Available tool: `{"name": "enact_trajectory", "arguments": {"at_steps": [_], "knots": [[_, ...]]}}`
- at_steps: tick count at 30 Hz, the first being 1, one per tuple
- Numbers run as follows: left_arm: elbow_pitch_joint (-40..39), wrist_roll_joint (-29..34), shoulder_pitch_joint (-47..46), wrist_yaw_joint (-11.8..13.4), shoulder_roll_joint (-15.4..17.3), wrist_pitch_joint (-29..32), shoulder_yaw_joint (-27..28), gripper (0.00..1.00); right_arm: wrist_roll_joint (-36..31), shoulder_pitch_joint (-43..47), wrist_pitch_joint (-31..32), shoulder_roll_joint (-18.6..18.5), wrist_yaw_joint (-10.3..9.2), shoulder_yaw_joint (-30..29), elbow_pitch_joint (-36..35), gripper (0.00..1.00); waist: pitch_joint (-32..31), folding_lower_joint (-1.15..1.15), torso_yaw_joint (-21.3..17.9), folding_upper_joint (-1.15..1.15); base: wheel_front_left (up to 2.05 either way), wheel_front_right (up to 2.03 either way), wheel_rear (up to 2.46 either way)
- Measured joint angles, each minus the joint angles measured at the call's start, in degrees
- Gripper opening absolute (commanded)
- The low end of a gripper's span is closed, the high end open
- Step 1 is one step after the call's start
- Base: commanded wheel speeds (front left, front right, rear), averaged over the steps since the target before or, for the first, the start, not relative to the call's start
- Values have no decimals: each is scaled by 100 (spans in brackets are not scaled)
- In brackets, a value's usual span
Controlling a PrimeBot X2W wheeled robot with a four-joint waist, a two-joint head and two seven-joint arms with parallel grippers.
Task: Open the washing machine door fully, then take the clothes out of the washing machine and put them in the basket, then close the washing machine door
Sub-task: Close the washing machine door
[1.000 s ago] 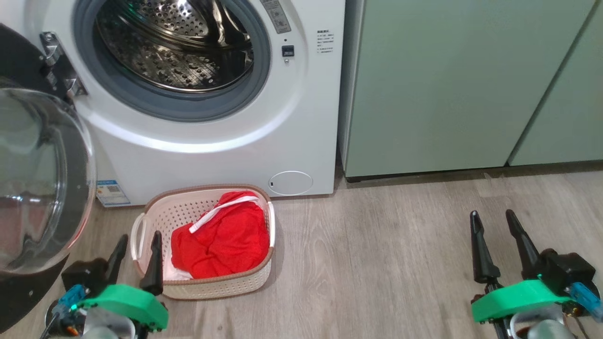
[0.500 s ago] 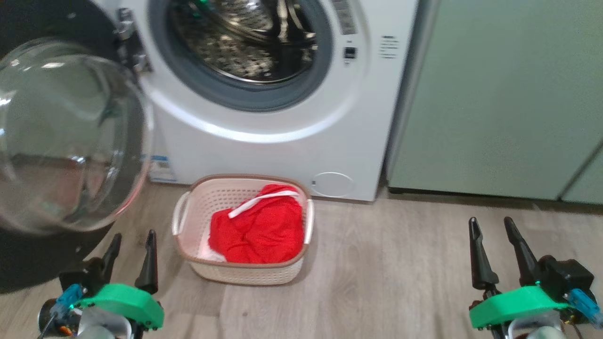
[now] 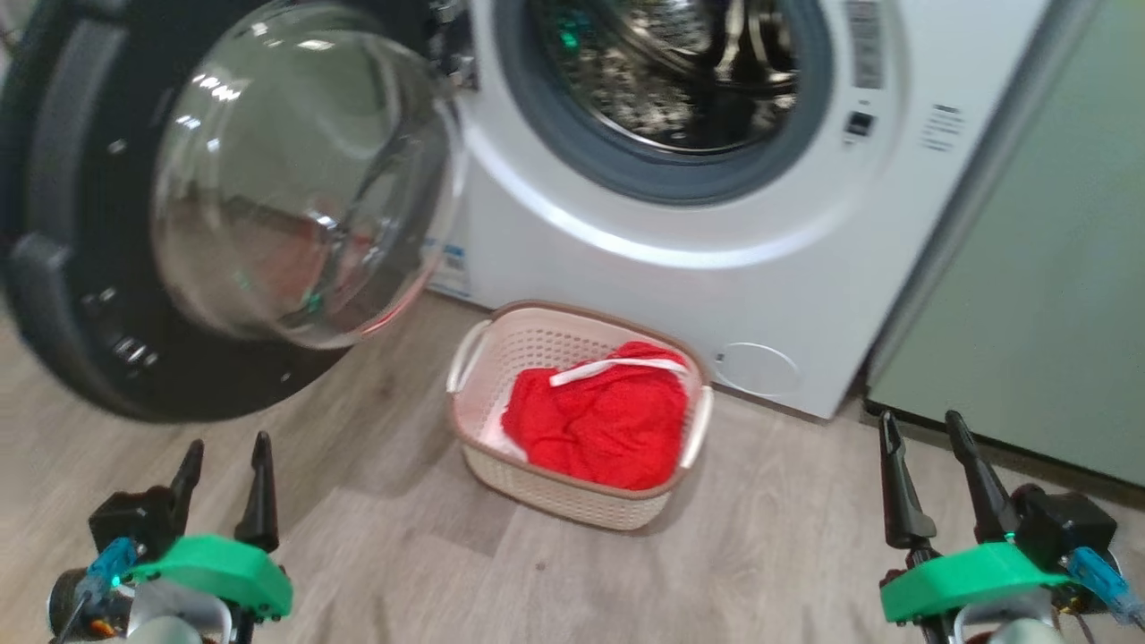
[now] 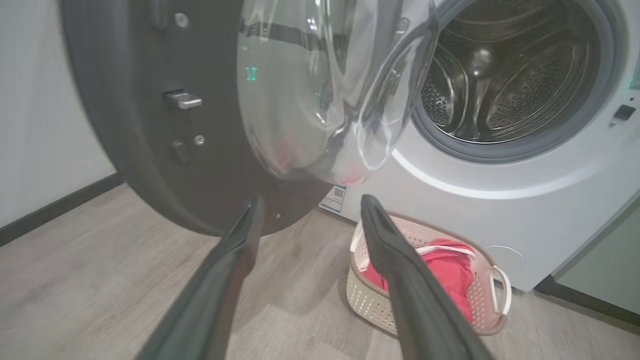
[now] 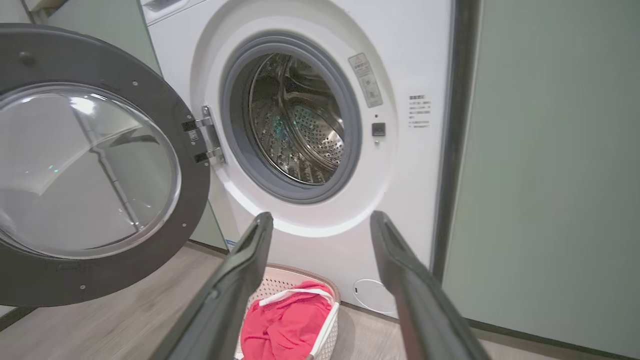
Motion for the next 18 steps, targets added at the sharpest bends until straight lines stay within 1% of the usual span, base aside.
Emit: {"name": "enact_trajectory", "arguments": {"at_steps": [6,8,14,18], "knots": [[-2,57,-74,2,-20,0,110,100,0,-15,0,36,0,4,-1,100,43,0,544,0,0,0,0],[-13,80,-73,2,-22,0,178,100,0,-57,0,40,0,101,3,100,82,0,747,0,0,0,0],[-148,80,-71,2,-112,0,419,100,0,-430,0,46,0,296,82,100,282,0,916,0,0,0,0],[-215,76,-69,2,-138,0,553,100,0,-511,0,45,0,376,143,100,369,0,977,0,0,0,0]]}}
